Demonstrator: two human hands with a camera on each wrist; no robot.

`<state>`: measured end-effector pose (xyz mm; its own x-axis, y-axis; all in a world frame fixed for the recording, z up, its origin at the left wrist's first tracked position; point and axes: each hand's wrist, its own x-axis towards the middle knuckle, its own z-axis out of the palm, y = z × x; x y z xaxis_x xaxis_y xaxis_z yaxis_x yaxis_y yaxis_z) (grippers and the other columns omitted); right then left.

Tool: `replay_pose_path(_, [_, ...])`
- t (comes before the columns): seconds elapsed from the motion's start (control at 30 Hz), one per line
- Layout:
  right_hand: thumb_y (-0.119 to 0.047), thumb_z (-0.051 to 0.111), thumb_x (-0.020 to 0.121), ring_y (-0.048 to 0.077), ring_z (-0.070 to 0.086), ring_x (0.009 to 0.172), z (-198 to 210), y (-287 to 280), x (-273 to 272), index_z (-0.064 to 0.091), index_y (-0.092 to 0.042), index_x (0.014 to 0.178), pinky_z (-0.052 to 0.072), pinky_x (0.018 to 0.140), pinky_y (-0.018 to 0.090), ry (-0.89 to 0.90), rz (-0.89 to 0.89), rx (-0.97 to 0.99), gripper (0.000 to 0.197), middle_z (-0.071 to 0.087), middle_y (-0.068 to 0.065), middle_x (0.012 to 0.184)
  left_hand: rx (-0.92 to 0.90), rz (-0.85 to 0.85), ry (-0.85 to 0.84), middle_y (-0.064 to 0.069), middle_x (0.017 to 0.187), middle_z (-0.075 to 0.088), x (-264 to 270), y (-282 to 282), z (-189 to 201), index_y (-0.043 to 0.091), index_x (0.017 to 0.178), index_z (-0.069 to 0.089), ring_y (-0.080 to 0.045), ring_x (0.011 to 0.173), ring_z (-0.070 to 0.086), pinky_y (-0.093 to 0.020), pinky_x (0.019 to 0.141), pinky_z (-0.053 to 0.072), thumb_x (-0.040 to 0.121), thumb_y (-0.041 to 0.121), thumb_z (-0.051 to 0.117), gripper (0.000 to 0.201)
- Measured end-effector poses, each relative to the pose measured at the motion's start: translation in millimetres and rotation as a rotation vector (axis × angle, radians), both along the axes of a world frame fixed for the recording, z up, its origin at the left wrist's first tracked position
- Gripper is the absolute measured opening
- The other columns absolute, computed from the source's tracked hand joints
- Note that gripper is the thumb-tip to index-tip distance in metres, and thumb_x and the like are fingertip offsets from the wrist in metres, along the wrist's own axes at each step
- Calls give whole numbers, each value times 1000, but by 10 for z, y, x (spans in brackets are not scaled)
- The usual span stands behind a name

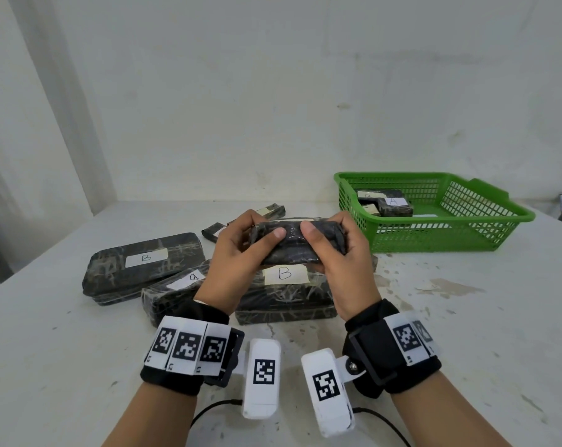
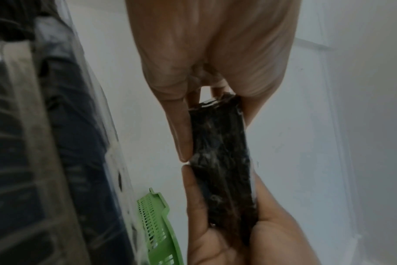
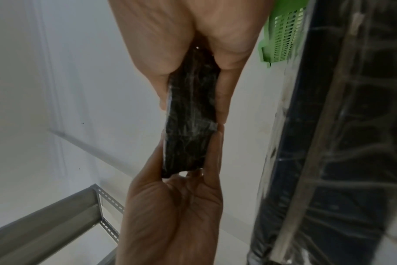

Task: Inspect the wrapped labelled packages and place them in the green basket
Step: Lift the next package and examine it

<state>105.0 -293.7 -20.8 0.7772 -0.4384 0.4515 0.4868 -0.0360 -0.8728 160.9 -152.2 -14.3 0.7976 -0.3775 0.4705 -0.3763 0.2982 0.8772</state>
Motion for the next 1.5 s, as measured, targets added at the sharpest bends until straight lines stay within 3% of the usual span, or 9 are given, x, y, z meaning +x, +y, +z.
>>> replay_pose_path(0.17, [-30,72,78,19,67,83,38,36,-50,52,-15,86,57,63,28,10,108,110,26,62,10,89,-5,9,54,1,76,65,-7,-14,19,12,85,60,-15,76,67,-27,66,57,88,17,71,12])
replay_pose_path(0.23, [-23,72,83,23,67,85,42,31,-49,53,-15,88,58,67,32,-4,72,72,22,64,10,89,-19,5,99,3,82,69,-6,-25,14,12,96,61,-14,80,69,-28,69,59,91,18,63,8])
replay_pose_path(0.43, [-29,75,86,33,67,97,37,15,-36,56,-26,91,57,85,54,-29,-17,39,19,67,-10,85,92,210,126,-4,108,62,-16,-36,15,20,115,55,-19,92,70,-35,78,61,71,51,67,55])
replay_pose_path(0.67, [-64,41,90,25,65,111,77,9,-39,52,-27,125,61,75,50,70,141,191,52,60,9,127,-23,221,256,-5,92,69,48,8,28,5,105,60,-14,87,69,-37,80,62,88,33,67,34])
replay_pose_path(0.83, [-78,53,71,14,61,117,60,28,-52,48,-33,130,61,82,43,197,279,114,74,58,-1,132,0,175,288,-5,94,73,66,17,5,4,111,64,-13,88,72,-34,83,60,96,33,57,33])
replay_pose_path(0.93, [-86,68,50,20,57,126,47,35,-36,49,-37,133,57,88,41,219,384,156,99,56,0,139,63,116,254,-6,103,73,43,8,22,9,116,66,-12,94,69,-29,84,57,100,32,50,32])
replay_pose_path(1.03, [-82,73,52,26,58,125,46,25,-29,56,-29,132,55,93,44,191,407,175,98,57,8,138,126,101,195,-5,107,73,27,-8,37,12,117,67,-10,94,68,-19,74,55,103,31,46,32])
replay_pose_path(1.3, [-67,66,70,19,69,107,50,1,-9,55,-12,127,57,93,42,154,201,154,80,68,10,121,234,-97,132,-1,135,60,6,-2,0,34,138,48,-12,122,60,-36,104,48,67,68,70,82])
replay_pose_path(1.5, [-89,54,59,15,66,111,11,7,-27,55,-24,127,53,96,38,153,205,73,94,69,-1,119,219,-44,95,-4,128,65,17,1,0,25,134,56,-12,115,65,-38,104,50,65,57,71,77])
